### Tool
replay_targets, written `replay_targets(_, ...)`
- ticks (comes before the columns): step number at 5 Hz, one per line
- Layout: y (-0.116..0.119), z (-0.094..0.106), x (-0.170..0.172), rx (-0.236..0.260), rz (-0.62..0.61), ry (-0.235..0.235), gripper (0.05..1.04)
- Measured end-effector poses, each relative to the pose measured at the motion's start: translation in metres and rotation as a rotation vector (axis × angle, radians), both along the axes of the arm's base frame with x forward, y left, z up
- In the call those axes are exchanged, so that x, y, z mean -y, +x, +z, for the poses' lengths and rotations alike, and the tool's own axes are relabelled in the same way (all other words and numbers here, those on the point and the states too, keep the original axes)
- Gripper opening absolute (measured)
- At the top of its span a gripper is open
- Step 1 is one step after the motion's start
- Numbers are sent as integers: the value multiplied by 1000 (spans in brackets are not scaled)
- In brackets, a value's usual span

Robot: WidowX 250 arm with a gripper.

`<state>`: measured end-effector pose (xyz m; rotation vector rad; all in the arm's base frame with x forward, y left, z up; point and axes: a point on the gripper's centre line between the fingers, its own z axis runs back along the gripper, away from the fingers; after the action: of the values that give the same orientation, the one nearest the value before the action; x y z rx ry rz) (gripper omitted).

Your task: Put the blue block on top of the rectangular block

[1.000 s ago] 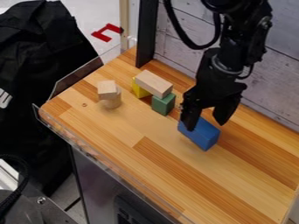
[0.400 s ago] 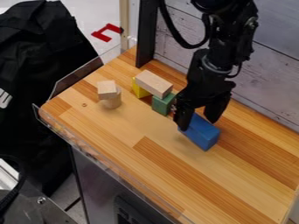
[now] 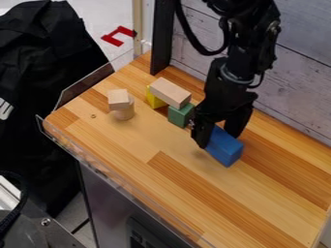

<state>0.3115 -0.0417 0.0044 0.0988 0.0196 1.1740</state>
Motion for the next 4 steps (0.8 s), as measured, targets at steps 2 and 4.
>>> replay_targets(2,-2,-3,4,-3,23,-22,947)
replay_targets(4,-2,-5,5,8,38,-38,551)
